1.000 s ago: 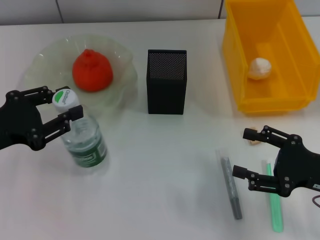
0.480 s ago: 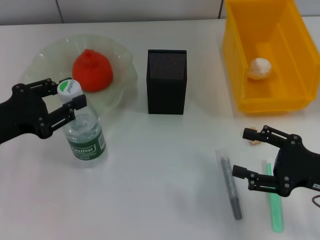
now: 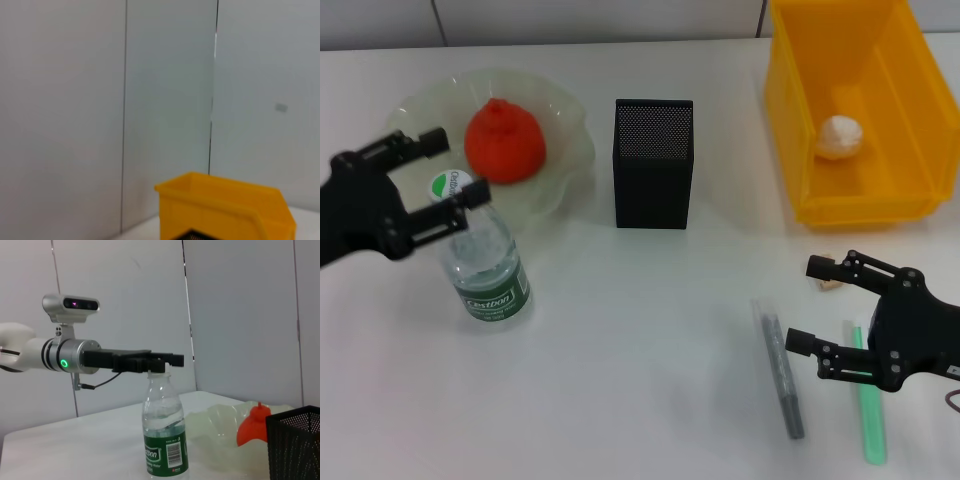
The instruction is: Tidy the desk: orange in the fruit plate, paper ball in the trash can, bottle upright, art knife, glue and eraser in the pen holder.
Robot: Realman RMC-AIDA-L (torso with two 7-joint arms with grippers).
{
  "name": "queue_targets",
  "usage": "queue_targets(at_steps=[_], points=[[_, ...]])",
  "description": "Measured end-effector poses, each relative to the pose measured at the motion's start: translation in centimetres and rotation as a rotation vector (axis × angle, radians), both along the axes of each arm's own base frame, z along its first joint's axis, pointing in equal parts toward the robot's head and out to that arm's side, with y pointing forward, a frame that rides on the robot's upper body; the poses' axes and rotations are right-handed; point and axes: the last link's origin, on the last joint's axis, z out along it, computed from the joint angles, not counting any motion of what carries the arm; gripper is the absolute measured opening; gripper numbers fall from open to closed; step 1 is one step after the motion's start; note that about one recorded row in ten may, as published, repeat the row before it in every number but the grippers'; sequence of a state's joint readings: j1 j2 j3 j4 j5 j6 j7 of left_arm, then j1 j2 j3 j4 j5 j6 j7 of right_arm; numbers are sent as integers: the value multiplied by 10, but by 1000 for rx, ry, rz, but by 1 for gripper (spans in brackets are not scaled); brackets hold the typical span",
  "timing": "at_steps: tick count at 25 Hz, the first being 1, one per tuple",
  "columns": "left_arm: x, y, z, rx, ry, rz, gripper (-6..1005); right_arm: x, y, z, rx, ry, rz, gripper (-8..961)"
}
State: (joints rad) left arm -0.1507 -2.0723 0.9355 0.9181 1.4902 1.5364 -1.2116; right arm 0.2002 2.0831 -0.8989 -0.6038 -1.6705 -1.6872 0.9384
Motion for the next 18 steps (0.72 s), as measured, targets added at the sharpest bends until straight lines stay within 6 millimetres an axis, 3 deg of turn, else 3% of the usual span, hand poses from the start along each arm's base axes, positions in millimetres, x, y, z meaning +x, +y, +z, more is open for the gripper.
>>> queue_targets(at_steps=[3,4,8,10,12,14,16,17,18], points=[[2,-3,19,65,-22,-30,755,-2,0,4,-4,3,5,838],[2,-10,36,112,-33,-55,757,-3,2,10,-12,8,-7,838],[2,-25,49,126,-55,-100,766,-9,10,24,-46,17,-59,838],[4,-36,46,85,-61,-150,771,-19,19,45,-97,-4,-129,838],[5,-46,36,28,-45,-189,775,-23,22,53,-112,-28,-151,838],[4,-58,17,-54,-13,-231,780,-44,31,70,-176,-151,-210,837],[3,-66,1,-112,11,-262,777,-53,34,73,-200,-205,-234,837],[-1,-74,-19,-153,35,-288,776,-71,40,75,-242,-332,-281,837],[-1,-74,-19,-153,35,-288,775,-71,40,75,-242,-332,-281,837]])
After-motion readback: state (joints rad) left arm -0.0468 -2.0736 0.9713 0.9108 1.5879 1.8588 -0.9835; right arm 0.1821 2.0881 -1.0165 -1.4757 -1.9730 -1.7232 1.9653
